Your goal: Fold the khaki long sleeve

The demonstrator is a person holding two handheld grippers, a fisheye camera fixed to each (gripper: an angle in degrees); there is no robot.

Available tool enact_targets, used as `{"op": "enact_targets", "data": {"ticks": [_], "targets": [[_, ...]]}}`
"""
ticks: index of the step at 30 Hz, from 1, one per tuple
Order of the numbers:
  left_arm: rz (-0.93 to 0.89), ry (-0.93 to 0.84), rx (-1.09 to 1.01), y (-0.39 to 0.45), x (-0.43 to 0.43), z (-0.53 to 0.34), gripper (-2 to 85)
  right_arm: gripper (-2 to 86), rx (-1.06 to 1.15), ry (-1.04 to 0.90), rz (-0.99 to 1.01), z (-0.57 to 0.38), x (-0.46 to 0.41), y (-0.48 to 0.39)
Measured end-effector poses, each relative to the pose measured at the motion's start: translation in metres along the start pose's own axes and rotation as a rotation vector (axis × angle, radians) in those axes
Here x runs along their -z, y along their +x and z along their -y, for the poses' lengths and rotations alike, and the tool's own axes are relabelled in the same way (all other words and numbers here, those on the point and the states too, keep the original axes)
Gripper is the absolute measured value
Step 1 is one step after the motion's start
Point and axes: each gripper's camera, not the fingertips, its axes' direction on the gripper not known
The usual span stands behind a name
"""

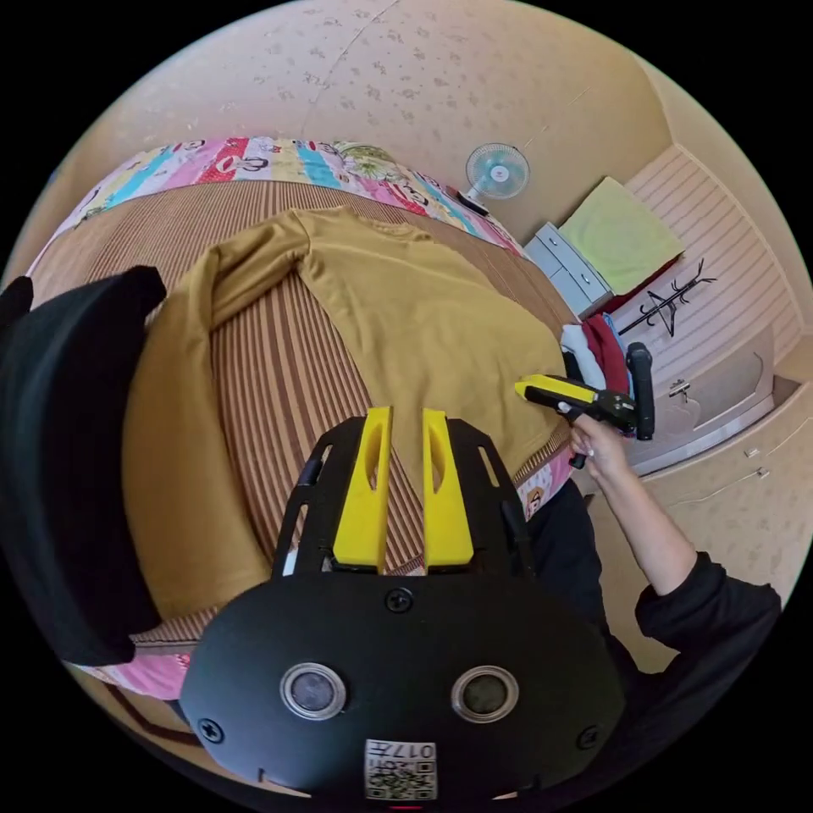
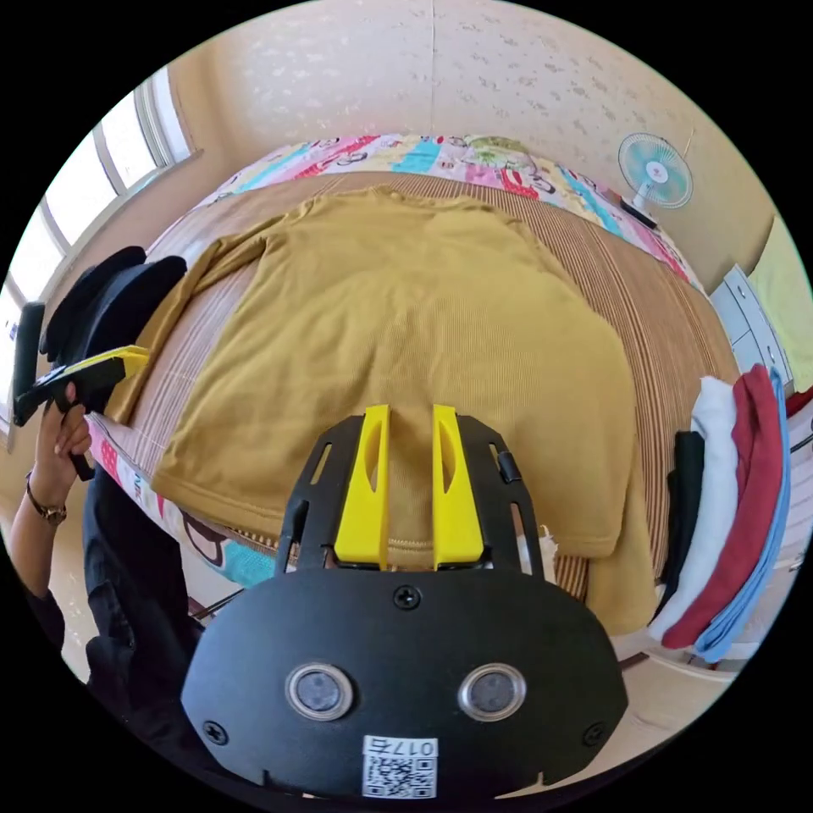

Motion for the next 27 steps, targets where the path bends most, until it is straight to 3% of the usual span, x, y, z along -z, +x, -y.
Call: {"op": "enact_targets", "data": {"ticks": [4,6,9,13,17,20,24,27], "targets": [[0.08,-0.138,-0.025,0.016,-0.043,-0.015,7.5,6.8,-0.051,0.089,-0.029,-0.011,0.002,-0.015],[0.196,-0.117,-0.118,0.031,-0.042,-0.031,3.9,5.7,-0.059,0.07,-0.021,-0.013,0.006,-0.02],[0.272,-0.083,-0.091,0.03,-0.023,-0.061,0.7,4.2,0.004,0.052,-0.012,-0.028,0.016,-0.038],[0.275,0.056,-0.001,0.01,0.011,-0.12,-0.4,3.7,0.023,0.053,0.161,-0.056,0.034,-0.044],[0.115,0.194,0.07,-0.015,0.04,-0.174,-0.6,3.7,-0.038,0.003,0.336,-0.064,0.051,0.001],[0.05,0.295,0.103,-0.031,0.057,-0.201,-0.9,4.3,-0.351,0.146,0.479,-0.085,0.076,0.095],[0.089,0.421,0.075,-0.041,0.07,-0.229,-1.0,6.9,-0.688,0.32,0.524,-0.126,0.097,0.193],[0.072,0.495,0.038,-0.044,0.071,-0.245,-1.0,8.7,-0.869,0.411,0.331,-0.167,0.118,0.243]]}}
